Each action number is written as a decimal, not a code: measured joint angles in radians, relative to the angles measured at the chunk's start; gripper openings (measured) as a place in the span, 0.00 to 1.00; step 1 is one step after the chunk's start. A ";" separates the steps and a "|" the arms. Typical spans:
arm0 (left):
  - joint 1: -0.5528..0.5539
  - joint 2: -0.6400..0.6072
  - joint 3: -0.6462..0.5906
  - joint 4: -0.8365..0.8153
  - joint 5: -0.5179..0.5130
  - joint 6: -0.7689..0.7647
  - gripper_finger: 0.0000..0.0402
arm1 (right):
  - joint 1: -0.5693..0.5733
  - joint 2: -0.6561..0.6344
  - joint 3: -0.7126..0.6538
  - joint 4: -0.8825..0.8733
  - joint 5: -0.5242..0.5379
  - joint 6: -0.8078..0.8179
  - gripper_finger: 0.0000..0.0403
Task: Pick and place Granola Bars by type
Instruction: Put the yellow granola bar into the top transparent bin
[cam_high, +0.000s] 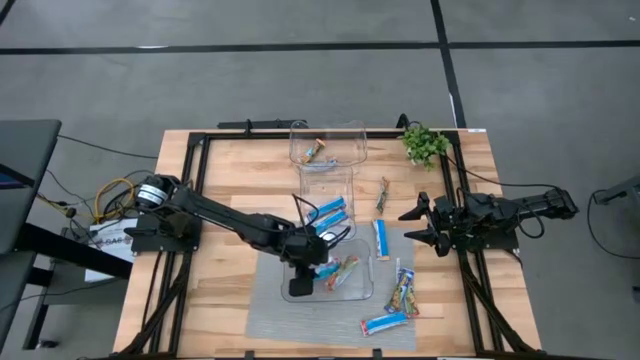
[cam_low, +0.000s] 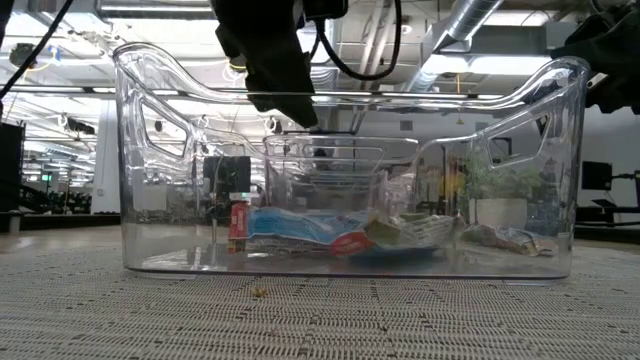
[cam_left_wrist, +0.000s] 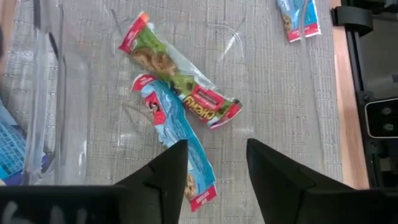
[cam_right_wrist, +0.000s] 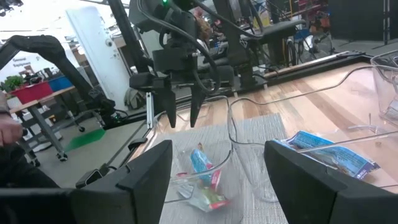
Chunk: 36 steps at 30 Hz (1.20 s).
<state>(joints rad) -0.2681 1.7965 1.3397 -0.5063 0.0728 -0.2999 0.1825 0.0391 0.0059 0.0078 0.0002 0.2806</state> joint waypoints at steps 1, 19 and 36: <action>-0.001 -0.006 0.000 -0.003 0.000 -0.001 0.40 | 0.000 0.000 0.000 0.000 0.000 0.000 0.62; 0.000 -0.552 -0.760 0.500 -0.005 -0.192 0.39 | 0.000 0.000 0.000 0.000 0.000 0.000 0.62; 0.000 -0.868 -0.745 0.232 -0.151 0.040 0.39 | 0.000 0.000 0.000 0.000 0.000 0.000 0.62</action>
<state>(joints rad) -0.2684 0.9285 0.5945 -0.2746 -0.0783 -0.2604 0.1825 0.0391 0.0063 0.0078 0.0002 0.2802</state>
